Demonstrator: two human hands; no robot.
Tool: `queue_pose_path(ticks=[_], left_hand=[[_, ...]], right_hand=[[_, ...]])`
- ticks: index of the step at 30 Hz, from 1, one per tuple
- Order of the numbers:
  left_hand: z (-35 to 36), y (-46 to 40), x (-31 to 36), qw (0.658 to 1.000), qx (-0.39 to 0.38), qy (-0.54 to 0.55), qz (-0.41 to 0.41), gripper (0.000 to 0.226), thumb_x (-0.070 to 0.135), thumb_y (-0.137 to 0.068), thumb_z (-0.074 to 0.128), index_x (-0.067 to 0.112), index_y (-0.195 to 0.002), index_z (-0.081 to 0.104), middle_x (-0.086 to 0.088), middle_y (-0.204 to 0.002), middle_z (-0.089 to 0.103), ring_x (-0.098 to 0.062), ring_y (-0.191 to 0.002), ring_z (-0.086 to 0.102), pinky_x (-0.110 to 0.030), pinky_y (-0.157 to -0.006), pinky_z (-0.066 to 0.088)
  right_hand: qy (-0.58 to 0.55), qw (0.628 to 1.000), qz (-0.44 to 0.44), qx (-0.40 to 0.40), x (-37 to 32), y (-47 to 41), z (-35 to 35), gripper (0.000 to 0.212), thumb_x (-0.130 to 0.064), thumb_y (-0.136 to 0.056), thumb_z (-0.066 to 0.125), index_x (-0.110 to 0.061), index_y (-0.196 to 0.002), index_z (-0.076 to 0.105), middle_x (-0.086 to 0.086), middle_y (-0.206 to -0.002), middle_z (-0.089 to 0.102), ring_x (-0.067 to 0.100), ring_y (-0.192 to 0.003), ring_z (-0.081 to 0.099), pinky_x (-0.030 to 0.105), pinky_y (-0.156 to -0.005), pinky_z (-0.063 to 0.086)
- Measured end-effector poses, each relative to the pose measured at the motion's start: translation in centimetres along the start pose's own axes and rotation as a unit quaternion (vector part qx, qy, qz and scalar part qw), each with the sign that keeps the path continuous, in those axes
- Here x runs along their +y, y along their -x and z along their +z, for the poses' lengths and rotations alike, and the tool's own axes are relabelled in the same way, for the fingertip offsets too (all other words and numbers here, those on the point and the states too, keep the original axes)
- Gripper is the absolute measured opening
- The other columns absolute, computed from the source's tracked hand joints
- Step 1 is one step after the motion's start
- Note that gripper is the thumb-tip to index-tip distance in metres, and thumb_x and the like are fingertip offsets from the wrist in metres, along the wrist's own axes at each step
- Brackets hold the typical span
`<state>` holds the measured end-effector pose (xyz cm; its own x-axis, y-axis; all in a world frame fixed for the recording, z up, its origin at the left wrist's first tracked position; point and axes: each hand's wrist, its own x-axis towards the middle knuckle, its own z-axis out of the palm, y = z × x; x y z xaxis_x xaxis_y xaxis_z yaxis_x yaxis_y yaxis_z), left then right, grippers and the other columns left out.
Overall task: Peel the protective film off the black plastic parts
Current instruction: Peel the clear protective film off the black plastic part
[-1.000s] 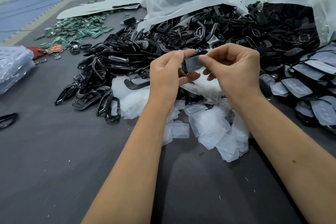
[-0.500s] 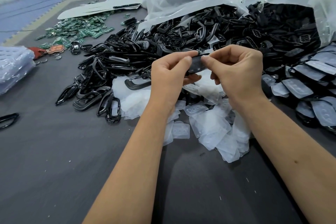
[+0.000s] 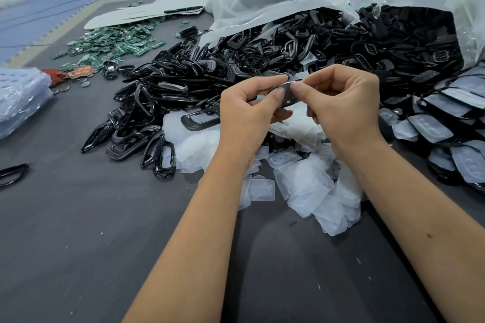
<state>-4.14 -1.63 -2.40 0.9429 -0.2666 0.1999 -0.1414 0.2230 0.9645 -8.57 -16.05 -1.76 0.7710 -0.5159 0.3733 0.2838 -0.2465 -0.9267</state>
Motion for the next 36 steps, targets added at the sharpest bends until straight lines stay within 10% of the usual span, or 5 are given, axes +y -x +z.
queue_pose_path(ticks=[36], left_hand=[[0.04, 0.23, 0.19, 0.999, -0.040, 0.010, 0.003, 0.021, -0.007, -0.096, 0.064, 0.008, -0.104, 0.077, -0.005, -0.092, 0.079, -0.022, -0.083, 0.077, -0.031, -0.073, 0.062]], right_hand=[[-0.130, 0.970, 0.181, -0.101, -0.18, 0.08, -0.42, 0.013, -0.011, -0.085, 0.084, -0.011, -0.087, 0.071, 0.004, -0.075, 0.066, 0.010, -0.057, 0.053, 0.021, -0.045, 0.037]])
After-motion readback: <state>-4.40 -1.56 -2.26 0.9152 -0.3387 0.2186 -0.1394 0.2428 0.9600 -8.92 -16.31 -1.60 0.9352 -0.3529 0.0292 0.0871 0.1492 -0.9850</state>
